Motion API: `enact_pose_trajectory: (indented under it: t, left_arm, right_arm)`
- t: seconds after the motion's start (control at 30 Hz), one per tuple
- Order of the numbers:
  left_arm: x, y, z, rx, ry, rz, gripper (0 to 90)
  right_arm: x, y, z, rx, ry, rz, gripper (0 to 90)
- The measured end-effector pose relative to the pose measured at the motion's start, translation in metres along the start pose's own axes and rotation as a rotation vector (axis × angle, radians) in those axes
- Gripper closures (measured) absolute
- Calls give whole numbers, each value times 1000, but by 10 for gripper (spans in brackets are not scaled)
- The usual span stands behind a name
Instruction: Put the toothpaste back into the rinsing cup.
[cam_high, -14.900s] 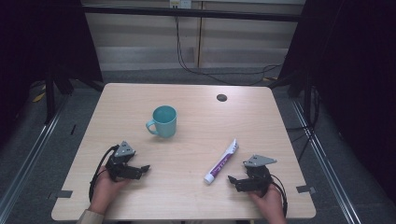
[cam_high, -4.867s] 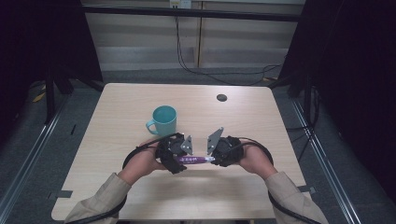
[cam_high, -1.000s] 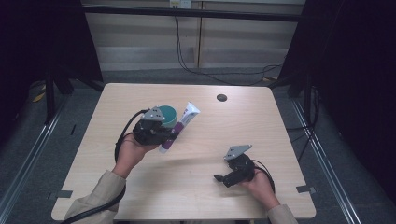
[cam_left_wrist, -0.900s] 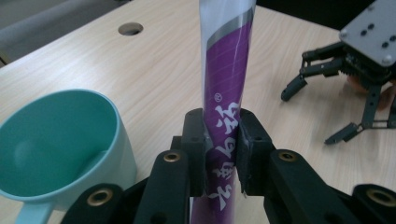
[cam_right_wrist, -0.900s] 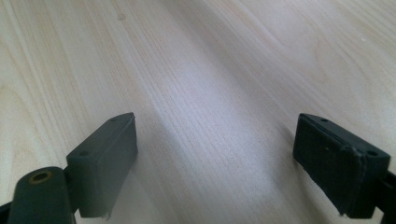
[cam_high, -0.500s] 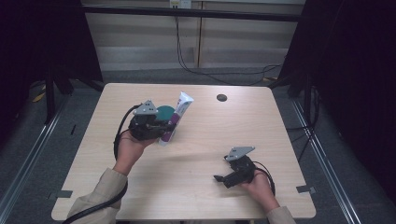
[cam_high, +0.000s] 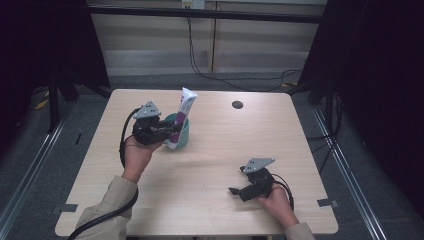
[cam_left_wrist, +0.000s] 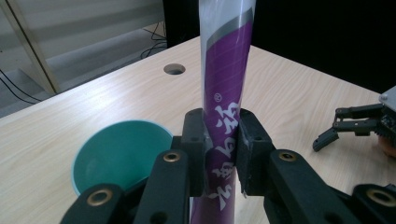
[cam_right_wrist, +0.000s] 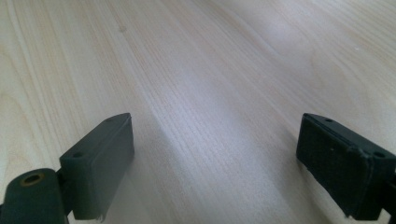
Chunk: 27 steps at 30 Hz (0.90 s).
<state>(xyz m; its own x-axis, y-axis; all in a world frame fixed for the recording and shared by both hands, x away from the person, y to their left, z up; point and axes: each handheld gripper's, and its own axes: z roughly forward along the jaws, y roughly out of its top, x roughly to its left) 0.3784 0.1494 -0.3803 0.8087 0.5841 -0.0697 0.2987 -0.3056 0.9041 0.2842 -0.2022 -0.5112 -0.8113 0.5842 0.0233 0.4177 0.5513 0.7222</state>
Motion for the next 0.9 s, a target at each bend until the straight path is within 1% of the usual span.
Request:
enact_pose_trajectory:
  t: [0.3, 0.43, 0.47, 0.63, 0.73, 0.77, 0.9]
  left_arm:
    - [5, 7, 2, -34, 23, -18, 763]
    - [7, 8, 3, -54, 40, -19, 763]
    - [7, 8, 3, -54, 39, -24, 763]
    - [9, 10, 5, -68, 56, -24, 763]
    - [10, 12, 6, -74, 57, -29, 763]
    - [11, 13, 7, -71, 52, -37, 763]
    - [12, 15, 10, -68, 60, -39, 763]
  right_arm:
    - [0, 0, 0, -1, 0, 3, 108]
    - [0, 0, 0, 0, -1, 4, 108]
    - [0, 0, 0, -1, -1, 4, 108]
    - [0, 0, 0, -1, -1, 4, 108]
    - [0, 0, 0, -1, 0, 3, 108]
    - [0, 0, 0, -1, 0, 4, 108]
    - [0, 0, 0, -1, -1, 4, 108]
